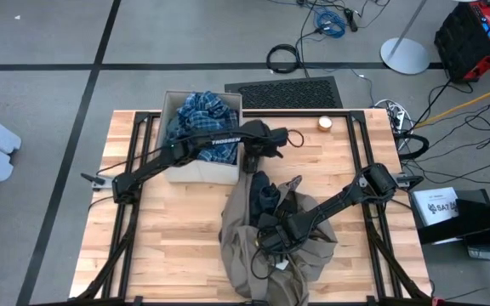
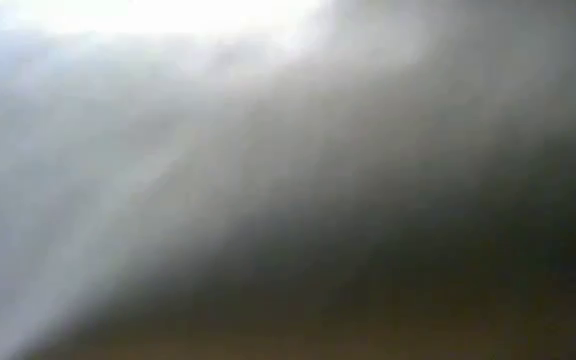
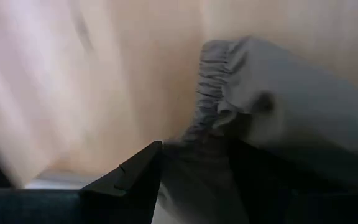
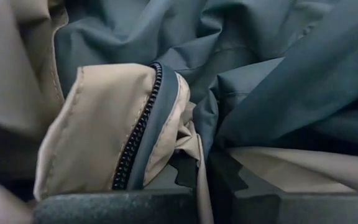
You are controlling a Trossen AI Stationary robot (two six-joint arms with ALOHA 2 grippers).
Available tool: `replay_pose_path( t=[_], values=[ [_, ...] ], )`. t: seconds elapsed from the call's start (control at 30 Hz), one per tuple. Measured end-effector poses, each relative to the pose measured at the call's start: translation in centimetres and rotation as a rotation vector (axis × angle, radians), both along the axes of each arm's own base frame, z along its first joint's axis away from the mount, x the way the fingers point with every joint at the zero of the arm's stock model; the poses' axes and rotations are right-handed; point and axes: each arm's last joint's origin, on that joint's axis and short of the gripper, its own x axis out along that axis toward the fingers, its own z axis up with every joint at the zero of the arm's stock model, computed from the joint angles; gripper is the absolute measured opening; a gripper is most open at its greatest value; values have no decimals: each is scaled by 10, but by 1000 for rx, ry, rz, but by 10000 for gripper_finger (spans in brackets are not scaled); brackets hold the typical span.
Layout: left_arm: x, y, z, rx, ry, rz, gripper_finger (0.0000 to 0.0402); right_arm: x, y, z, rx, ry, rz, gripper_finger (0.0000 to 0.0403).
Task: Sort clothes
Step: Put the brown jacket into the laundry organizer
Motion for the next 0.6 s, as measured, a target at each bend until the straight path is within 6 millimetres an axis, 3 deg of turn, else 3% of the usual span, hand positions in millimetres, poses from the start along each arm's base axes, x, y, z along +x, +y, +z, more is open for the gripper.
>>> replay_pose_path(
  t=[0.2,0.3,0.4,0.5,0.6],
  values=[
    [5,-13,-2,63,33,-85,170,0,0,0,4,3,1,4],
    [7,-19,-3,60,34,-99,115,0,0,0,4,3,1,4],
    [8,-25,-1,55,34,-113,34,0,0,0,2,6,1,4],
    [8,-36,12,2,7,-148,12,-2,0,0,-4,21,1,4],
    [4,-48,44,-57,-72,-174,6,-3,-1,4,-5,27,-1,4]
  ],
)
